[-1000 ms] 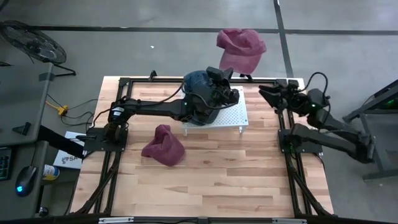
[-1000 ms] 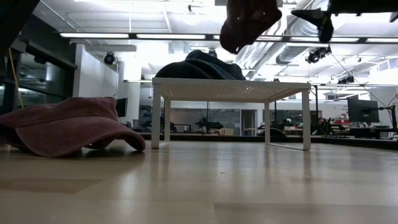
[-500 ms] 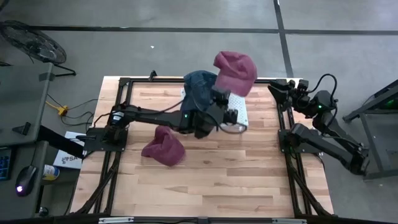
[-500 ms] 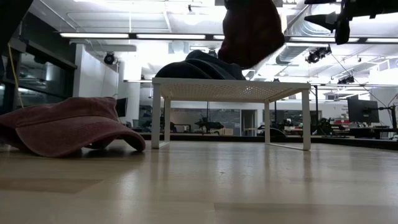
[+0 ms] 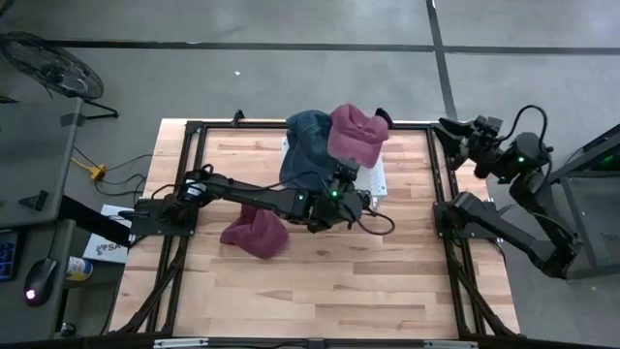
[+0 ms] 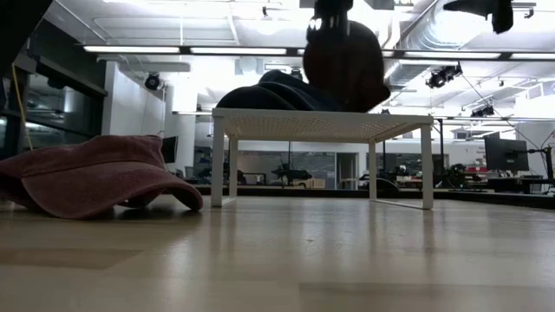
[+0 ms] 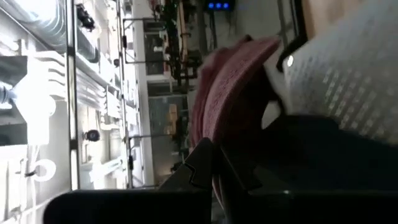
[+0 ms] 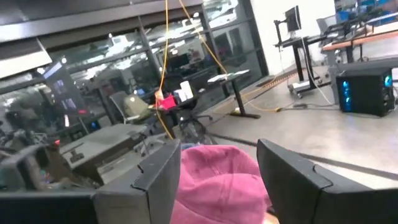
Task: Pick & Place hat
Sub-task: Put the right red cap on the shelf
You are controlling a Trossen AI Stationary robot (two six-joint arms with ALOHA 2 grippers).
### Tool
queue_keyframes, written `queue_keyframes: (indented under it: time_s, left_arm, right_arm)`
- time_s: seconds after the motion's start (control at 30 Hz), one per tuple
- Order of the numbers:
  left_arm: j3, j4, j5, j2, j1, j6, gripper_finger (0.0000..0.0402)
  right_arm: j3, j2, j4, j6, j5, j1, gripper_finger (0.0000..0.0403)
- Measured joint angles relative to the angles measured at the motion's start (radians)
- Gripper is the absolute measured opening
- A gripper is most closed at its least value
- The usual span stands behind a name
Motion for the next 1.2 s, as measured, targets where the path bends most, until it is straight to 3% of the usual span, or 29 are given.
queue_keyframes:
  time_s: [0.4, 0.63, 1.2]
  left_arm:
    - [-0.001, -0.184, 0.086, 0.005, -0.022, -0.199, 0.0003]
    - [-0.001, -0.282, 0.161, 0.005, -0.020, -0.313, 0.0003]
    - [-0.001, -0.422, 0.365, 0.003, -0.020, -0.476, 0.0003]
  right_arm:
    - [0.175, 0.026, -0.239, 0.006, -0.018, 0.000, 0.0204]
    - [0.179, 0.026, -0.325, 0.002, -0.077, 0.000, 0.0204]
    - [0.179, 0.027, -0.445, -0.067, -0.081, 0.000, 0.0204]
